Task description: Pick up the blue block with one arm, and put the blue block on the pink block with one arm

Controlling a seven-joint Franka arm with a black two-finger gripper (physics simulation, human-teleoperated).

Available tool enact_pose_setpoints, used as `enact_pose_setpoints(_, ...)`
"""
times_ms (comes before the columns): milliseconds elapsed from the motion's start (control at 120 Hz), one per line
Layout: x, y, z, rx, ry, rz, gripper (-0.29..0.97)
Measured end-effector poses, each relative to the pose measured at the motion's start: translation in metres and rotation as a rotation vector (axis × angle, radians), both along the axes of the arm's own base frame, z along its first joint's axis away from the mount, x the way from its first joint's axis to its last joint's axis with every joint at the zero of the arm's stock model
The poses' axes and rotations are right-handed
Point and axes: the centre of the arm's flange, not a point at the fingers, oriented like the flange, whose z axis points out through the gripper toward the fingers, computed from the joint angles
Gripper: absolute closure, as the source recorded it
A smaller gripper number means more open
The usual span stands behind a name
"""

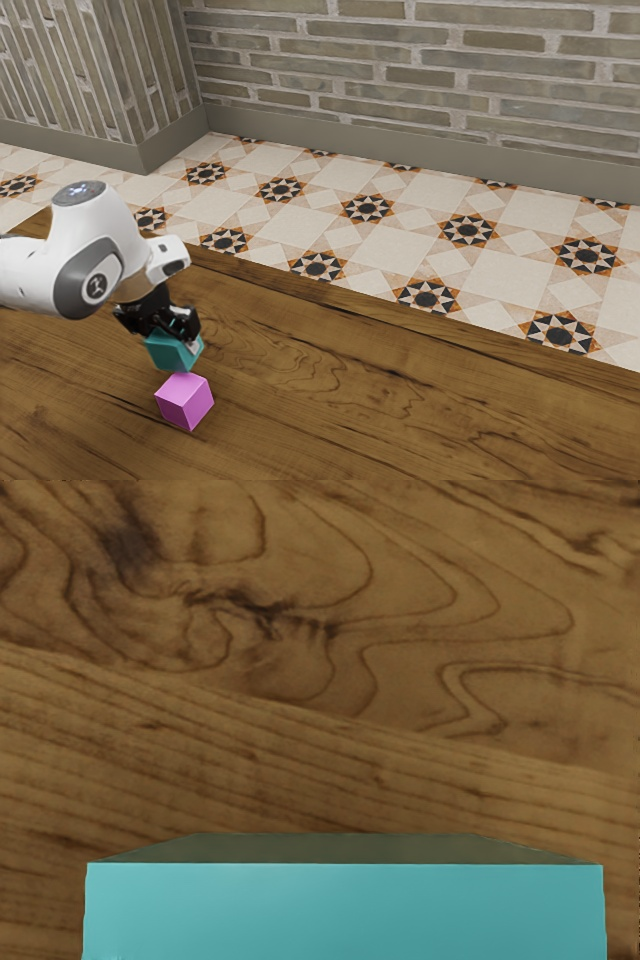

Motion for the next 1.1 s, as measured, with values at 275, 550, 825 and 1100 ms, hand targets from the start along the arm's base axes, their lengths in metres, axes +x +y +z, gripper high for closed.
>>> enact_pose_setpoints(275,-0.030,-0.016,0.000,0.018,-0.002,-0.006,0.36)
enact_pose_setpoints(550,-0.035,-0.018,-0.003,0.015,0.007,0.015,0.36)
enact_pose_setpoints(825,-0.035,-0.021,-0.004,0.034,0.011,-0.009,0.36)
enact_pose_setpoints(1100,-0.034,-0.020,-0.004,0.068,0.011,-0.063,0.37)
